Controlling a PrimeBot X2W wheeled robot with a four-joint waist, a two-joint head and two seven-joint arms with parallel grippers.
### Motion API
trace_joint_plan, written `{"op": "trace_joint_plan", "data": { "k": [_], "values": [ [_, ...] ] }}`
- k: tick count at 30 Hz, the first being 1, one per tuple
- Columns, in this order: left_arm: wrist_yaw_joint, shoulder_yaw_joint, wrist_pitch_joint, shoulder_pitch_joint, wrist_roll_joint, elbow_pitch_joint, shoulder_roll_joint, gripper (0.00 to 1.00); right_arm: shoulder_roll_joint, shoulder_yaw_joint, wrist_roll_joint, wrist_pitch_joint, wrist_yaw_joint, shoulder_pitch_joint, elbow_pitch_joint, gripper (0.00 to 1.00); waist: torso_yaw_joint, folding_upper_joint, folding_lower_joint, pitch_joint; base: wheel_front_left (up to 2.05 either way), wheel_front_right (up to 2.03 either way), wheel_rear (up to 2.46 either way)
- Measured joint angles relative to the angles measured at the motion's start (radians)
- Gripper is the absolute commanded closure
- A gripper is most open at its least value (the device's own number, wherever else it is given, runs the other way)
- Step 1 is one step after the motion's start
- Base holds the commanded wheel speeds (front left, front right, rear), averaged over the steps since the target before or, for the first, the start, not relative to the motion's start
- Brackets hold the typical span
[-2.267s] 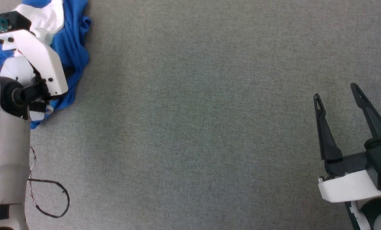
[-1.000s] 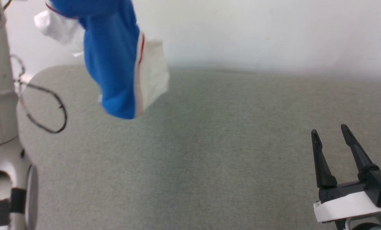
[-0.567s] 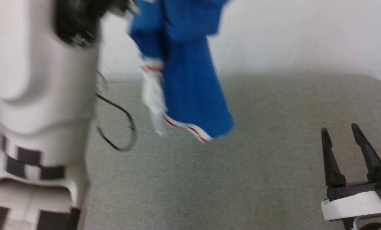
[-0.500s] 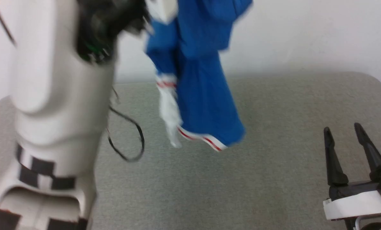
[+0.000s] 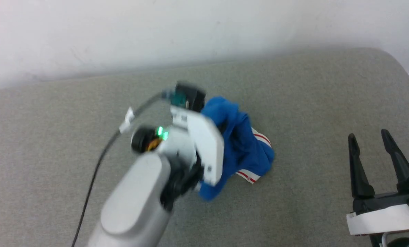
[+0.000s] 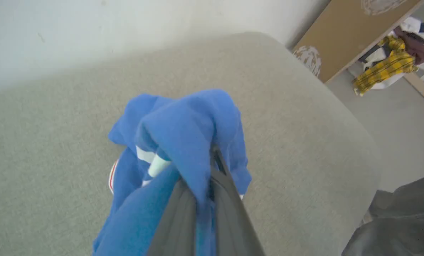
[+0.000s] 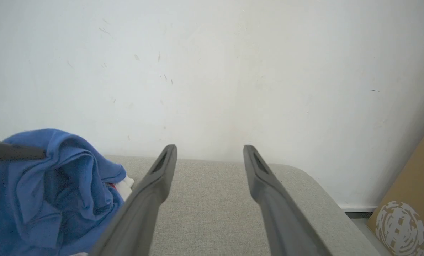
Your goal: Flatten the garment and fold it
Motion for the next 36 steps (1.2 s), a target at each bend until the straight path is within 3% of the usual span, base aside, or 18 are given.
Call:
{"op": "trace_joint_plan", "data": {
  "k": [4, 5, 6, 7, 13, 19, 29, 36],
  "values": [
    [0.022, -0.026, -0.06, 0.105, 0.025, 0.098, 0.012, 1.0, 0.0, 0.009, 0.002, -0.001, 0.0, -0.01, 0.007, 0.0, -0.013, 0.0, 0.0, 0.028, 0.0, 0.0, 0.0],
    [0.024, -0.031, -0.072, 0.12, 0.025, 0.118, 0.01, 0.75, 0.0, 0.009, 0.002, -0.001, 0.0, -0.013, 0.009, 0.0, -0.015, 0.0, 0.0, 0.034, 0.0, 0.0, 0.0],
    [0.028, -0.034, -0.086, 0.13, 0.025, 0.132, 0.004, 0.25, 0.0, 0.008, 0.002, -0.001, 0.0, -0.017, 0.01, 0.0, -0.016, 0.0, 0.0, 0.039, 0.0, 0.0, 0.0],
    [0.033, -0.032, -0.103, 0.137, 0.024, 0.143, -0.004, 0.0, 0.0, 0.006, 0.002, -0.001, 0.0, -0.019, 0.011, 0.0, -0.016, 0.0, 0.0001, 0.043, 0.0, 0.0, 0.0],
    [0.045, 0.001, -0.225, 0.137, 0.005, 0.119, -0.023, 0.0, 0.0, 0.004, -0.002, 0.001, 0.0, -0.022, 0.021, 0.0, 0.002, 0.0, 0.0, 0.032, 0.0, 0.0, 0.0],
    [0.079, 0.114, -0.385, 0.145, -0.02, -0.081, -0.022, 0.0, 0.0, -0.002, -0.003, 0.009, 0.0, -0.016, 0.024, 0.0, 0.023, 0.0, -0.0001, -0.01, 0.0, 0.0, 0.0],
    [0.142, 0.316, -0.764, 0.454, 0.142, -0.392, 0.176, 0.0, 0.0, -0.002, -0.003, 0.018, 0.0, 0.031, 0.014, 0.0, 0.046, 0.0, -0.0003, -0.052, 0.0, 0.0, 0.0],
    [0.178, 0.323, -0.887, 0.744, 0.241, -0.416, 0.214, 0.0, 0.0, 0.004, -0.002, 0.025, 0.0, 0.064, 0.015, 0.0, 0.058, 0.0, -0.0002, -0.051, 0.0, 0.0, 0.0]
  ]
}}
